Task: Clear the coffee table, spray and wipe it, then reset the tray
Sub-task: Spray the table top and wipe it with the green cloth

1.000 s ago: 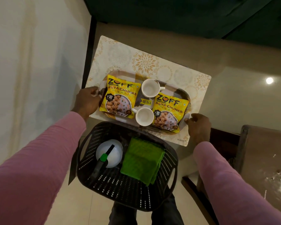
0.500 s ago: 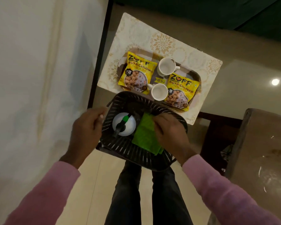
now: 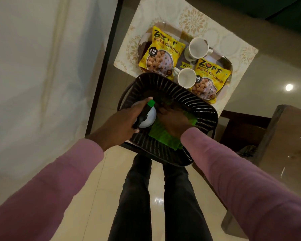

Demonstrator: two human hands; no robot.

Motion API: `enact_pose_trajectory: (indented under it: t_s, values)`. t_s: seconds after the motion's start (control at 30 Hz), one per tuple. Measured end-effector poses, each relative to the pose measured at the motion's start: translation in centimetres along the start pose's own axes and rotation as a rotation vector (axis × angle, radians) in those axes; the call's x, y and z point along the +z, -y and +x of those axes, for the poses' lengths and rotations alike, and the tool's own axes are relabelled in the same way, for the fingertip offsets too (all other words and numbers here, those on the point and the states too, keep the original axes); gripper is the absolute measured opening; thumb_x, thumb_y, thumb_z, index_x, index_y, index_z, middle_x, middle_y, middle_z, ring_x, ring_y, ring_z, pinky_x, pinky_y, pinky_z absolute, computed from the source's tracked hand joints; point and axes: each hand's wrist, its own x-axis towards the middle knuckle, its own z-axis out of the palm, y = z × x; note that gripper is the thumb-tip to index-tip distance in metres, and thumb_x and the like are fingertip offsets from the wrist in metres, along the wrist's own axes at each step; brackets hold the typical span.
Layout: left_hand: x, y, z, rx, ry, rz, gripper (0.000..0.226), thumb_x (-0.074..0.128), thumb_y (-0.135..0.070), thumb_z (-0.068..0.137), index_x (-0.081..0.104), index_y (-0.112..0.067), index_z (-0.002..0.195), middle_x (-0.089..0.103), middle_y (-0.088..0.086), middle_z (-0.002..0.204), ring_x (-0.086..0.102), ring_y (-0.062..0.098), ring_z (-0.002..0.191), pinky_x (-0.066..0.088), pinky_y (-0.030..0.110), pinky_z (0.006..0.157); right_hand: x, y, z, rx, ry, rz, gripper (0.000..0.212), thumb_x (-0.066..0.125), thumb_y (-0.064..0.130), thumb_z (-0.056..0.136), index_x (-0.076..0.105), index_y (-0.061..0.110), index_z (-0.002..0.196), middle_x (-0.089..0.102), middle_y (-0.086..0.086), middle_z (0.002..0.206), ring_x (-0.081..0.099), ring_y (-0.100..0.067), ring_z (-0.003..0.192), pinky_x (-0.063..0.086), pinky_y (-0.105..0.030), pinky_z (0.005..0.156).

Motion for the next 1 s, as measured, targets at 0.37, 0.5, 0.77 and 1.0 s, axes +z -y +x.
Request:
enact_pose_trajectory:
  t_s: [0.37,0.5,0.77,1.0]
  values:
    - [1.6,0.9,1.7,0.184,-0.177,0.076,0.08,0.078,-0.025,0.08,0.037,0.0,0.144,0.063,0.022,0.124,0.063,0.033,0.111,0.039,0.026,0.101,-2.4,1.3,-0.4,0.066,0.144,-0.355,0.05,0.039,0.022,0.099,0.029,0.008,0.146,0.049,-0.017,0.14,0.042,-0.036,0.13,0.016,-0.049,0.115]
    - [2.1,0.1,2.4,0.168,-0.263,0.058,0.065,0.071,-0.025,0.086,0.043,0.004,0.137,0.066,0.024,0.112,0.066,0.037,0.101,0.049,0.036,0.089,-3.3,1.5,-1.0,0.105,0.204,-0.309,0.029,0.047,0.024,0.094,0.06,0.015,0.118,0.062,-0.008,0.12,0.058,-0.031,0.11,0.045,-0.039,0.089]
    - [1.2,-4.4,1.0,0.189,-0.458,-0.244,0.048,0.058,-0.017,0.088,0.044,0.0,0.131,0.064,0.009,0.107,0.056,0.002,0.097,0.044,0.009,0.09,-7.3,1.1,-6.7,0.494,-0.051,0.314,0.036,0.054,0.025,0.085,0.054,0.016,0.12,0.064,-0.01,0.105,0.063,-0.033,0.092,0.047,-0.034,0.069]
    - [1.6,-10.9,-1.5,0.214,-0.667,-0.364,0.042,0.055,-0.032,0.09,0.053,-0.004,0.121,0.063,0.002,0.101,0.06,-0.002,0.094,0.043,0.01,0.084,-8.2,0.1,-17.0,0.648,-0.542,1.562,0.026,0.06,0.004,0.087,0.062,0.015,0.11,0.068,-0.005,0.107,0.066,-0.026,0.1,0.052,-0.037,0.085]
